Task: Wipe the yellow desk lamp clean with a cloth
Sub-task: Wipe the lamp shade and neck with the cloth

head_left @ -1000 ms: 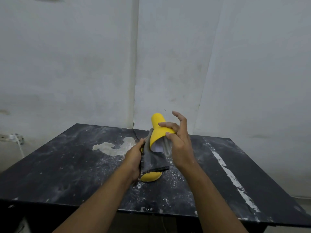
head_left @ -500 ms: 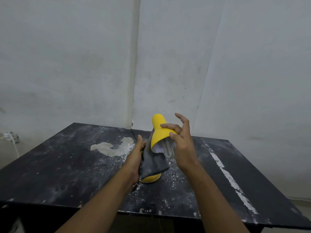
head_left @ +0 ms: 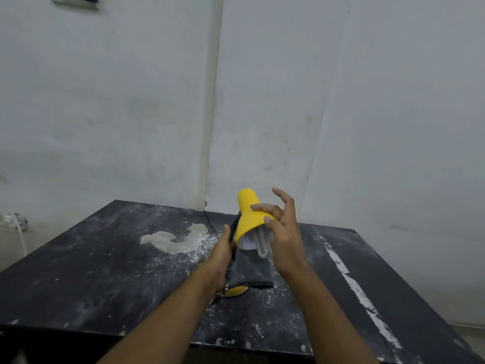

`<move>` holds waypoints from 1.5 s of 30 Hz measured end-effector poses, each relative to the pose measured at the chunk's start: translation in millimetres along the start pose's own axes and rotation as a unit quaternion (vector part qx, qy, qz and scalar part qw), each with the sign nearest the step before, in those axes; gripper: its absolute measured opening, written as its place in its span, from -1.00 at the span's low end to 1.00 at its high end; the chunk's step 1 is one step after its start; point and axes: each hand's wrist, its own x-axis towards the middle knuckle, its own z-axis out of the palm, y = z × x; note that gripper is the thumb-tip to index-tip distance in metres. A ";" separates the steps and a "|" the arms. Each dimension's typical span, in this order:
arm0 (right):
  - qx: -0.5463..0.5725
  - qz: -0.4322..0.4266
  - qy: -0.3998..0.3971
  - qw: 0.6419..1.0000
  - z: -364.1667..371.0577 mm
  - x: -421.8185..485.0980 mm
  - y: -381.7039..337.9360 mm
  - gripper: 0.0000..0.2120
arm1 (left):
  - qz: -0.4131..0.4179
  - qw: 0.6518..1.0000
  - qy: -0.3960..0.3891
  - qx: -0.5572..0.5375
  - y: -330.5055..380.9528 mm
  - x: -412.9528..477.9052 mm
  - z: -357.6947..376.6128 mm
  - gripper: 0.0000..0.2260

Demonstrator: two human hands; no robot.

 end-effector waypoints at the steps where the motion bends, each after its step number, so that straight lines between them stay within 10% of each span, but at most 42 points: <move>1: -0.002 -0.001 -0.002 1.000 0.1 -0.2 -0.2 -0.43 | 0.000 1.000 -0.008 -0.001 -1.5 0.1 2.1 -0.29; 7: -0.002 0.001 -0.003 1.000 -0.9 -0.1 1.5 -0.44 | 0.073 0.990 0.015 -0.123 -7.6 -0.9 5.7 -0.44; 14: 0.016 -0.009 0.017 1.000 3.4 -1.4 2.9 -0.45 | 0.342 0.927 0.146 0.042 -31.8 -25.7 20.7 -0.71; 22: 0.041 -0.007 0.010 0.999 -0.5 -3.8 0.5 -0.42 | 0.456 0.868 0.013 0.195 16.7 -5.1 9.3 -0.68; 34: -0.047 -0.010 0.015 0.999 9.3 -2.5 8.1 -0.44 | 0.409 0.782 -0.041 0.469 115.9 46.3 29.9 -0.72; 45: -0.003 -0.054 0.035 0.998 -6.0 24.0 21.1 -0.59 | 0.290 0.832 -0.019 0.472 130.9 66.7 3.0 -0.71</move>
